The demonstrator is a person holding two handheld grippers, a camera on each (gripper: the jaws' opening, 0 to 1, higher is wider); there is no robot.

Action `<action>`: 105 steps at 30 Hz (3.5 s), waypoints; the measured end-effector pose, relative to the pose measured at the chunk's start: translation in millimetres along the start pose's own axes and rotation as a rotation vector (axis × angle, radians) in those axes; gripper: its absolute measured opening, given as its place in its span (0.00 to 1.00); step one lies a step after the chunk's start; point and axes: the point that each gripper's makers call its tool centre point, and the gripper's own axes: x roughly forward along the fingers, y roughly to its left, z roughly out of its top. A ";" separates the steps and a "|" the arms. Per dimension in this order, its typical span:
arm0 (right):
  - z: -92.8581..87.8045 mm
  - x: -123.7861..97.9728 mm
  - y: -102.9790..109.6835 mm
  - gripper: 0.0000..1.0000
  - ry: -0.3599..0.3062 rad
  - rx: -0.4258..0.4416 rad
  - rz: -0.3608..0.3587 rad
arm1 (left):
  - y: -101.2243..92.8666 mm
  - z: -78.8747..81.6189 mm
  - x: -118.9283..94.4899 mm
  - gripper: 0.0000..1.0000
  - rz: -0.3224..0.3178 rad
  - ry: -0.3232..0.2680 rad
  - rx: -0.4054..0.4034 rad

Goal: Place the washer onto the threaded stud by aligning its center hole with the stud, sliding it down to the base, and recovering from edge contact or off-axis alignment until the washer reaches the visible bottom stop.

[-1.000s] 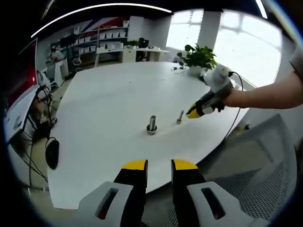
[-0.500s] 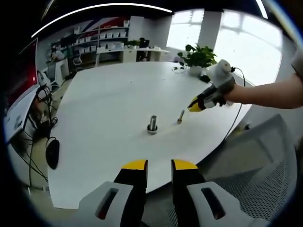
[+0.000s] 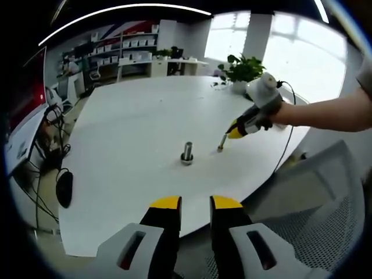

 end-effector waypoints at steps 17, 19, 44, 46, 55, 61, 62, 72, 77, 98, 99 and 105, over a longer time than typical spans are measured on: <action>0.2 13.3 0.4 0.14 0.028 -0.013 0.019 | -0.6 -1.2 1.1 0.16 -0.003 0.009 0.002; 2.0 13.5 -0.3 0.14 0.029 -0.011 0.022 | -0.7 -1.7 1.5 0.16 -0.003 0.012 0.001; 0.7 13.6 0.8 0.14 0.138 -0.118 0.028 | -1.6 -2.7 1.6 0.16 -0.009 0.018 0.003; 0.4 13.0 2.4 0.14 0.142 -0.119 0.030 | -1.1 -2.4 1.3 0.16 -0.008 0.016 0.001; -3.4 13.4 3.9 0.14 0.150 -0.121 0.034 | -1.4 -2.4 1.4 0.16 -0.008 0.016 0.002; -3.4 19.7 3.0 0.14 0.176 -0.136 0.044 | -1.6 -2.4 1.5 0.16 -0.007 0.016 0.001; -3.9 20.8 3.3 0.14 0.181 -0.139 0.045 | -1.6 -2.6 1.6 0.16 -0.008 0.017 0.001; -19.2 34.2 3.5 0.03 0.244 -0.160 0.055 | -1.7 -2.1 1.2 0.16 -0.008 0.015 0.003; -27.1 37.7 -2.6 0.04 0.292 -0.163 0.043 | -1.5 -1.0 0.5 0.16 -0.007 0.009 0.001; 29.2 63.3 18.4 0.13 0.127 -0.156 0.083 | -0.1 -1.4 0.4 0.16 0.000 0.010 -0.002; 31.1 65.3 18.4 0.13 0.125 -0.150 0.087 | 0.1 -1.5 0.3 0.16 0.001 0.009 -0.002; 35.9 81.8 28.7 0.13 0.136 -0.141 0.126 | -0.1 -2.5 0.2 0.16 0.002 0.013 -0.002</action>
